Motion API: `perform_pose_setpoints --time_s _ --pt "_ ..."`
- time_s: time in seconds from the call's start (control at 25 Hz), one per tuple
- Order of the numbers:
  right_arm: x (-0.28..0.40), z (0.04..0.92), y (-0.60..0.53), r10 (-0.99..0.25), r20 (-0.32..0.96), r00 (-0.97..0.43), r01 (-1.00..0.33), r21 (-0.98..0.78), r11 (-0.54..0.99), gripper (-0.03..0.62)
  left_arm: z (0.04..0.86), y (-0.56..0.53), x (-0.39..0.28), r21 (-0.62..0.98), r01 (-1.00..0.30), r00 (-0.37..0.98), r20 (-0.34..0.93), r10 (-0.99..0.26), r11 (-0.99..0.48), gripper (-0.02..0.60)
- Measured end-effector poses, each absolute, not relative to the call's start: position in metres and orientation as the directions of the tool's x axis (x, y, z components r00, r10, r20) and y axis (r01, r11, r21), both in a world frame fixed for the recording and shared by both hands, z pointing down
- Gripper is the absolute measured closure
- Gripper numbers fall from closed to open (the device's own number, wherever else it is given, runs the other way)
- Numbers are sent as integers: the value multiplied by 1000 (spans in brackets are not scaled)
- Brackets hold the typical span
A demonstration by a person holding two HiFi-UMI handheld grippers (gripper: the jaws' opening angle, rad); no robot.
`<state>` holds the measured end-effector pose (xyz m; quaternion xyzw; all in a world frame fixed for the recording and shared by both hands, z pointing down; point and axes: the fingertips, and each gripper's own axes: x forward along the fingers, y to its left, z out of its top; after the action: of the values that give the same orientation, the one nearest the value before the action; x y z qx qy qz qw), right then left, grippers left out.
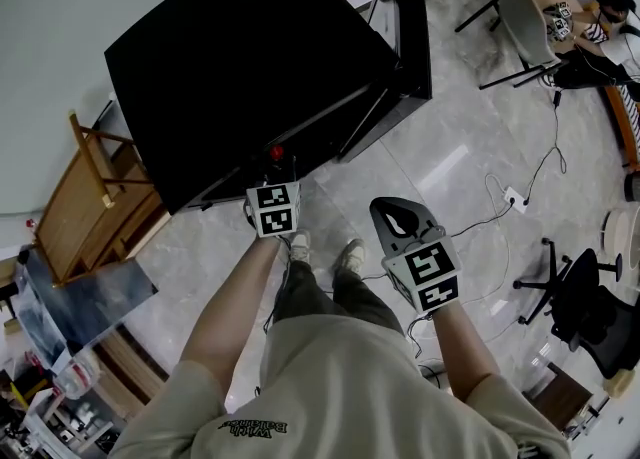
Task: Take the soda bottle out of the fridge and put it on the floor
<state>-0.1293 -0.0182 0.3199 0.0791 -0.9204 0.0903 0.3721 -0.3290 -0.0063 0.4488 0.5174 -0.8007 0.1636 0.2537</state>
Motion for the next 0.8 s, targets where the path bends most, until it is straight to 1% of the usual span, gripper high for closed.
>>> perform_pose_setpoints --time_s 0.16,0.44,0.8 --pt "-132 323 -19 -87 695 -713 -225 -110 968 597 453 -7 -323 20 -941 -261 595 -760 339 439" --pt "-124 321 -25 -118 683 -721 -268 -118 956 597 425 -9 -296 38 -964 -198 564 -802 264 439" --pt "-95 321 -39 -201 670 -714 -368 -116 922 597 404 -33 -238 34 -995 -57 550 -833 91 439"
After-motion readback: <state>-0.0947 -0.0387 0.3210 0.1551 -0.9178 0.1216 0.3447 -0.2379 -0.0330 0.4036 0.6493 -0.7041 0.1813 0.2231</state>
